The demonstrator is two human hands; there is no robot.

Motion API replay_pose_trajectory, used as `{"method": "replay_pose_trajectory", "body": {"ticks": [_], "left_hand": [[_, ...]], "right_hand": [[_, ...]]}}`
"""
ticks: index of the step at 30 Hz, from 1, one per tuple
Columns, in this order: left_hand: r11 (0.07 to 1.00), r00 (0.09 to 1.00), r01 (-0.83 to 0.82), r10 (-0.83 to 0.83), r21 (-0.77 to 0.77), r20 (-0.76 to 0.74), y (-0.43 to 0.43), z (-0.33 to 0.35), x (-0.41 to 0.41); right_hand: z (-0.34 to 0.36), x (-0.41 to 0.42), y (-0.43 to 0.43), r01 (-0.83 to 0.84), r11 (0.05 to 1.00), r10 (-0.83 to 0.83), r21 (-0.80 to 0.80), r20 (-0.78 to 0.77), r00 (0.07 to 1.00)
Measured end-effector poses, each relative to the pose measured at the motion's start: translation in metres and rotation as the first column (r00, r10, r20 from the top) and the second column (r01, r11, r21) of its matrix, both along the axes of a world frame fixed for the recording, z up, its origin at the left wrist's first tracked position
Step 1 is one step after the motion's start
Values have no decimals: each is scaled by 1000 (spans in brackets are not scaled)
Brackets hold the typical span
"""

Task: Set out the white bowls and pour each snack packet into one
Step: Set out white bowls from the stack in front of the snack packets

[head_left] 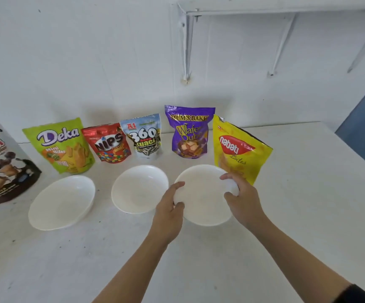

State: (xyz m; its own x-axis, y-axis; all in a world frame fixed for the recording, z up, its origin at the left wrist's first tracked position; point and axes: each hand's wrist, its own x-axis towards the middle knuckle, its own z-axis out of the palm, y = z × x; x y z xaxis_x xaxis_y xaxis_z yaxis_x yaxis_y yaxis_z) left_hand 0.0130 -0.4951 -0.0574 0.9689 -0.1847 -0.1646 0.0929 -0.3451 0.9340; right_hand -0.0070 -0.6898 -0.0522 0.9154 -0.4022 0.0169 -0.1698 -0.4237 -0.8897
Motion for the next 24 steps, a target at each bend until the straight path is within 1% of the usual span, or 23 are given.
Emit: {"method": "replay_pose_trajectory", "body": {"ticks": [4,6,14,24], "left_hand": [[996,999,-9,14,87,-52,-17,-15,8],[993,999,-14,19,116,-46,-21,-21,15],[988,998,-55,51,142,32,-31,-32,35],[985,998,-67,65,157,17,-44,-28,53]], "right_hand": [[-22,5,-6,-59,998,56,-28,-98,994],[-29,12,-6,-76,996,71,-38,-122,990],[-44,39,-12,-15,999,11,-37,-121,993],[-38,64,-28,-74,996,65,-55,-149,987]]}}
